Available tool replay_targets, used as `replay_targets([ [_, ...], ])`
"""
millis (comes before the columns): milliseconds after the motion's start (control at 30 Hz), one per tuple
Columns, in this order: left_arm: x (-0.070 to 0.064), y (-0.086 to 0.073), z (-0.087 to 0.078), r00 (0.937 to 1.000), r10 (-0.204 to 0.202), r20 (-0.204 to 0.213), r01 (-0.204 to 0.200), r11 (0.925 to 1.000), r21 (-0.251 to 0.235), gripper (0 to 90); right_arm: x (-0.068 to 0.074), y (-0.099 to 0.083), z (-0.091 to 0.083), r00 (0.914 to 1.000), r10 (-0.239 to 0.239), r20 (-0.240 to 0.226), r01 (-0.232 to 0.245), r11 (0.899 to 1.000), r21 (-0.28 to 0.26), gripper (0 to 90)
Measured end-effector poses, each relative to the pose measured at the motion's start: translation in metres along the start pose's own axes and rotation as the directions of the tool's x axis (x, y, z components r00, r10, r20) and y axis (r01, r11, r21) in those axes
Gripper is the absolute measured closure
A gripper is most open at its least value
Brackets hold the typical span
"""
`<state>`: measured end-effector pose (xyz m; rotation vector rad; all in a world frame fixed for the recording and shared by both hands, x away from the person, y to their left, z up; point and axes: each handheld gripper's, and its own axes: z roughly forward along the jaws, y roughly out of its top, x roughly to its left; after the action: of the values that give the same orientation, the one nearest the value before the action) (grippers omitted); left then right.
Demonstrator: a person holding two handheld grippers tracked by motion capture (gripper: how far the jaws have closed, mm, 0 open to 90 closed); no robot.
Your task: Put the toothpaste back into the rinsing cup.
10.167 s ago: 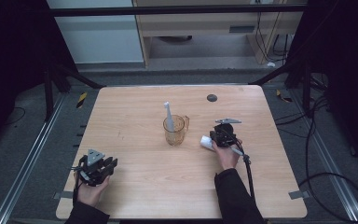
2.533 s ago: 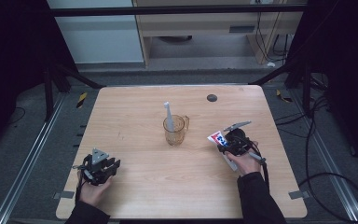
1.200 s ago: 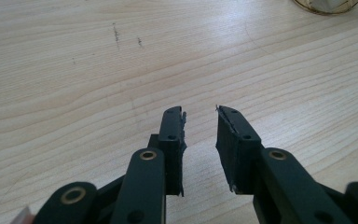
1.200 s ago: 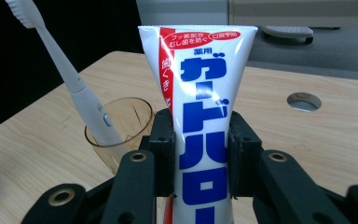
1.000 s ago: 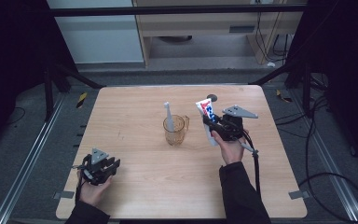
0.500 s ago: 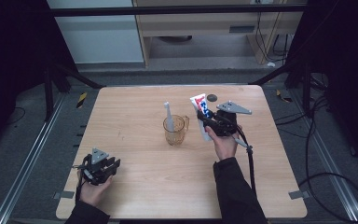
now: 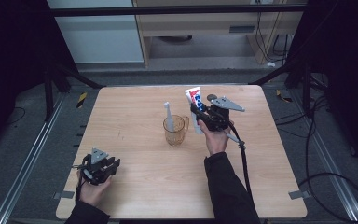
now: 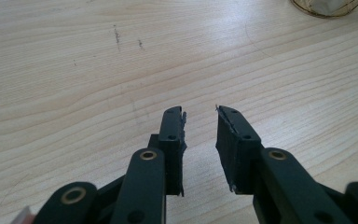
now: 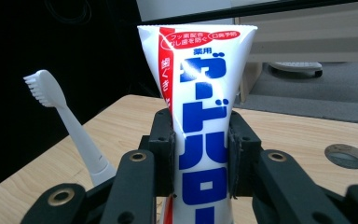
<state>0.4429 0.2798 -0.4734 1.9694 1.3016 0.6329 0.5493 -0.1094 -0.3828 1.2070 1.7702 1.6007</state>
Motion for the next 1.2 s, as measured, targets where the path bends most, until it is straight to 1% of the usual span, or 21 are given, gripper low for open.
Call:
replay_targets([
  [133, -0.001, 0.0, 0.0, 1.0, -0.003, 0.001, 0.003, 1.0, -0.002, 70.6, 0.004, 0.002, 0.009, 0.9999, 0.011, -0.006, -0.011, 1.0, -0.008, 68.4],
  [200, -0.001, 0.0, 0.001, 1.0, -0.003, 0.002, 0.003, 1.0, -0.002, 70.6, 0.005, 0.002, 0.011, 0.9999, 0.011, -0.007, -0.011, 1.0, -0.009, 68.5],
  [333, -0.001, 0.0, 0.001, 1.0, -0.002, 0.005, 0.002, 1.0, -0.001, 70.6, 0.009, 0.006, 0.021, 1.0, 0.008, -0.002, -0.008, 1.0, -0.011, 68.4],
  [600, -0.001, 0.0, 0.001, 1.0, -0.005, 0.006, 0.005, 1.0, -0.003, 70.6, 0.009, 0.009, 0.032, 0.9998, 0.02, 0.003, -0.02, 0.999, -0.038, 68.5],
  [667, -0.001, 0.0, 0.001, 1.0, -0.003, 0.007, 0.003, 1.0, -0.004, 70.6, 0.01, 0.01, 0.037, 0.9996, 0.026, 0.002, -0.026, 0.999, -0.046, 68.5],
  [833, -0.001, 0.0, 0.001, 1.0, -0.006, 0.007, 0.006, 1.0, -0.006, 70.7, 0.011, 0.009, 0.044, 0.9996, 0.027, 0.001, -0.027, 0.998, -0.052, 68.4],
  [967, -0.001, 0.001, 0.001, 1.0, -0.006, 0.007, 0.006, 1.0, -0.005, 70.7, 0.013, 0.006, 0.052, 0.9991, 0.04, -0.012, -0.041, 0.998, -0.056, 68.4],
  [1167, -0.001, 0.001, 0.001, 1.0, -0.005, 0.007, 0.005, 1.0, -0.006, 70.7, 0.017, 0.005, 0.059, 0.9988, 0.044, -0.02, -0.045, 0.997, -0.067, 68.4],
  [1200, -0.001, 0.001, 0.001, 1.0, -0.005, 0.007, 0.005, 1.0, -0.006, 70.7, 0.017, 0.004, 0.061, 0.9983, 0.052, -0.024, -0.054, 0.996, -0.068, 68.4],
])
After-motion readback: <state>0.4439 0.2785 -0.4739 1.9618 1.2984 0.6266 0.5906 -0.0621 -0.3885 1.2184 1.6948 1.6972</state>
